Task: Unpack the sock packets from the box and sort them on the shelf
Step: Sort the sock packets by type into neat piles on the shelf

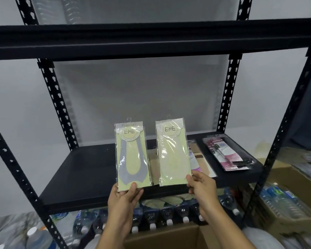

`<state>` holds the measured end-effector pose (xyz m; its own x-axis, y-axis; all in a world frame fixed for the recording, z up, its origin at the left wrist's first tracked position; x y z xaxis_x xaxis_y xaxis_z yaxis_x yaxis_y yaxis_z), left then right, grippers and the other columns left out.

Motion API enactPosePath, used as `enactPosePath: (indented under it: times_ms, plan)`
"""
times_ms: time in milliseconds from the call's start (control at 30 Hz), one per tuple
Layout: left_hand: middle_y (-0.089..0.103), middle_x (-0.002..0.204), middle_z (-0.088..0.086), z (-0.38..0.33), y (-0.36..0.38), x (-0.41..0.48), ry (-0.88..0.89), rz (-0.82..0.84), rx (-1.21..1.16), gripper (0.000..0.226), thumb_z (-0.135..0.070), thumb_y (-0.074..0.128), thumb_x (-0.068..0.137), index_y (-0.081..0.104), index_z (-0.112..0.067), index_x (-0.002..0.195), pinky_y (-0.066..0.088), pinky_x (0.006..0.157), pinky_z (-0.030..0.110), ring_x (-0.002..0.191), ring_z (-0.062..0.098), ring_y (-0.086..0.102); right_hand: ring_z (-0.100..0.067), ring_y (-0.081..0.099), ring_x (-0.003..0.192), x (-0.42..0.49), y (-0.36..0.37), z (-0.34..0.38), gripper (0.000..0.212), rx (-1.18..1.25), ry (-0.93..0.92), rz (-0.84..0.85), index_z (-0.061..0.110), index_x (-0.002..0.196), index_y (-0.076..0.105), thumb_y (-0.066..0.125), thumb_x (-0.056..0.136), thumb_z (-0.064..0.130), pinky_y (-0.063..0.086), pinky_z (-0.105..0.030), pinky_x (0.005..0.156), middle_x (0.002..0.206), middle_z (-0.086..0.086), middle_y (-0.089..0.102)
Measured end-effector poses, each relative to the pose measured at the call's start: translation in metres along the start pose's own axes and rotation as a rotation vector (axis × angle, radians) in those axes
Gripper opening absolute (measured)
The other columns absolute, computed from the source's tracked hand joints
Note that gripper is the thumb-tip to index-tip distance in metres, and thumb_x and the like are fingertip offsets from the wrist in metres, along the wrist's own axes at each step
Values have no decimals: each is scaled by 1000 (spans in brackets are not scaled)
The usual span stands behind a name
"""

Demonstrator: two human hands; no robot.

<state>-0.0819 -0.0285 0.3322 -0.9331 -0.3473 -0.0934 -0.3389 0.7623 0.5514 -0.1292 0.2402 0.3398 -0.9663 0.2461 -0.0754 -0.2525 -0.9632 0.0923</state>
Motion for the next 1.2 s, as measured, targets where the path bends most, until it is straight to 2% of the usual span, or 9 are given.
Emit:
enactPosePath:
  times_ms: [300, 467, 533, 567, 600, 633, 767, 1000, 1200]
  plan:
    - [64, 58, 5, 11, -11, 4, -30, -48, -2, 82, 3, 67, 85, 21, -11, 151, 53, 86, 42, 74, 20, 73, -21, 54, 79, 50, 36, -18, 32, -257, 94, 15, 2, 119, 63, 59, 88, 5, 47, -33, 70, 99, -11, 65]
    - [69, 64, 4, 15, -26, 6, -30, -63, -43, 62, 1, 72, 76, 42, -11, 129, 60, 72, 35, 76, 20, 74, -20, 32, 57, 61, 47, -16, 30, -429, 86, -36, 14, 49, 44, 49, 72, -6, 25, -31, 58, 57, -6, 32]
    - [71, 67, 6, 17, -31, 8, -36, -64, -50, 49, 0, 73, 74, 48, -12, 114, 61, 69, 34, 78, 22, 74, -25, 43, 54, 61, 47, -17, 25, -512, 88, -37, 10, 51, 48, 51, 72, -5, 21, -30, 63, 58, -13, 41]
    - [71, 67, 5, 18, -32, 8, -36, -72, -47, 45, -1, 74, 71, 50, -14, 107, 61, 67, 34, 78, 23, 74, -27, 50, 58, 61, 47, -19, 19, -549, 83, -33, 5, 57, 55, 53, 74, -4, 40, -34, 81, 62, -16, 48]
    - [71, 66, 5, 19, -33, 9, -35, -73, -46, 44, -2, 75, 70, 51, -15, 104, 61, 68, 34, 78, 23, 75, -28, 55, 62, 62, 47, -18, 14, -584, 71, -21, 3, 64, 59, 54, 76, -3, 48, -29, 58, 67, -17, 55]
    - [70, 65, 4, 21, -33, 10, -37, -71, -44, 44, -1, 75, 70, 51, -14, 105, 61, 70, 35, 79, 24, 75, -29, 59, 69, 63, 47, -18, 10, -610, 52, -11, 1, 75, 65, 56, 79, -1, 54, -36, 65, 75, -18, 62]
    - [70, 66, 4, 25, -27, 10, -44, -41, -42, 48, -4, 76, 68, 53, -11, 109, 60, 69, 34, 83, 25, 75, -29, 63, 104, 61, 47, -13, 37, -622, -24, -22, 1, 126, 57, 60, 90, 10, 47, -27, 81, 127, -16, 59]
    - [73, 81, 15, 27, -1, 15, -64, -50, -33, 82, 2, 71, 81, 27, -15, 148, 60, 69, 32, 84, 25, 75, -19, 57, 83, 52, 41, 3, 28, -603, -166, -53, 7, 117, 63, 61, 90, 14, 48, -27, 76, 121, -10, 54]
    - [69, 103, 19, 39, 43, 22, -139, -19, -33, 78, 2, 69, 85, 27, -19, 148, 61, 70, 31, 89, 28, 74, -15, 58, 82, 49, 32, 5, 19, -503, -190, -53, 13, 107, 66, 62, 89, 14, 46, -24, 76, 112, -7, 61]
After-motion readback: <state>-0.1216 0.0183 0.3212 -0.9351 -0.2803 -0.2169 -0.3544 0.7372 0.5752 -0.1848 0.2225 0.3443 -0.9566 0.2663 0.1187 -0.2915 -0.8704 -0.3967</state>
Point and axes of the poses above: each hand's wrist, its own x-axis towards the middle knuckle, its own y-axis out of the palm, z = x × y, the point moved 8 cm from there along x, towards the middle knuckle
